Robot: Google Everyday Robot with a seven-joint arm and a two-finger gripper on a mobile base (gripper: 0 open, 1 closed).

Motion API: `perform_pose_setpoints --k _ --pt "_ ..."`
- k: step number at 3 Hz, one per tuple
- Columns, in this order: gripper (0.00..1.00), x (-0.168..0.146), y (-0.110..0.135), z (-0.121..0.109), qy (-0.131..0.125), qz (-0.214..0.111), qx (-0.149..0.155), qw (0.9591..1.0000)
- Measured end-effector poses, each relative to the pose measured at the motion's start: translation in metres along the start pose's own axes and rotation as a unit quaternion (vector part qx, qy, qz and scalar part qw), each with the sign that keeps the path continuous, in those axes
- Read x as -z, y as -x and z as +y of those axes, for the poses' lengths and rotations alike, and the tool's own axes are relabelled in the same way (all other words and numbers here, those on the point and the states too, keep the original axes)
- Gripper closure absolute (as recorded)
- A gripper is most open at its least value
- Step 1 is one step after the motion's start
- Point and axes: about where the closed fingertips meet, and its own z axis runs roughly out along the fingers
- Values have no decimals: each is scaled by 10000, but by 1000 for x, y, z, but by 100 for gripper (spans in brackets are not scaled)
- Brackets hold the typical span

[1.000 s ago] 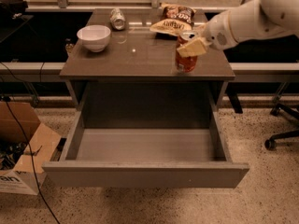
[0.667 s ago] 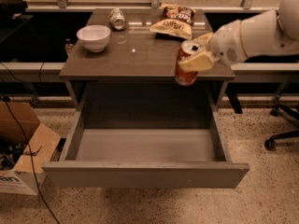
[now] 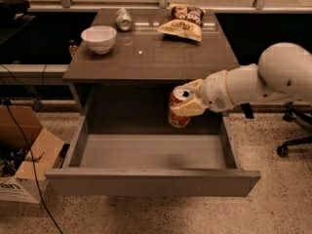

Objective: Place coke can into top drawer

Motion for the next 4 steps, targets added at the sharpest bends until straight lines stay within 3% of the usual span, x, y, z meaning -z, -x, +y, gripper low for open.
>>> perform_pose_setpoints --k 2,3,4 --pt "98 -83 -62 -20 -25 132 -587 9982" --pt "75 -98 -87 -23 -92 153 -1029 9945" --pt "44 -102 -114 -25 -286 156 -1561 9872"
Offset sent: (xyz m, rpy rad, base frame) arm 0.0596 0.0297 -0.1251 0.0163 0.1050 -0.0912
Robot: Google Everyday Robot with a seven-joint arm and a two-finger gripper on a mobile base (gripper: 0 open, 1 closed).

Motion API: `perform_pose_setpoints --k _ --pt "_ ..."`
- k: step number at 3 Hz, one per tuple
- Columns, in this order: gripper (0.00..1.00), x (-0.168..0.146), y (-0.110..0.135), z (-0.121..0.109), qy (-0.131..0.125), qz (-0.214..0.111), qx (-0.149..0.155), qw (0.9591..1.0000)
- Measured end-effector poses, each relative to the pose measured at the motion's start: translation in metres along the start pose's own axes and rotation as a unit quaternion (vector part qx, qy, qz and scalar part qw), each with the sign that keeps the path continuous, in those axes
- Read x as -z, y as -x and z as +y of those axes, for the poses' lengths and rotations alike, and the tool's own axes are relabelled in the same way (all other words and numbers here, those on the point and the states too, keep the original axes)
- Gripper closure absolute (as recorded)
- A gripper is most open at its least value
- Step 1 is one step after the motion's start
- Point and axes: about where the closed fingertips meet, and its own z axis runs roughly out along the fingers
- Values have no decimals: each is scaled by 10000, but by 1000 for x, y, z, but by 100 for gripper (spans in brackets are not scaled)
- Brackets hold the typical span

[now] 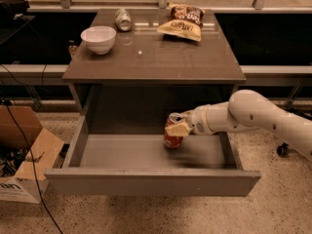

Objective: Place coke can into top drawer

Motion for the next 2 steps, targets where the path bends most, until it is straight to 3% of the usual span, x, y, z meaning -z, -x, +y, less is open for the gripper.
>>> perform_pose_setpoints --k 2 --pt "0 -3 1 3 49 9 33 10000"
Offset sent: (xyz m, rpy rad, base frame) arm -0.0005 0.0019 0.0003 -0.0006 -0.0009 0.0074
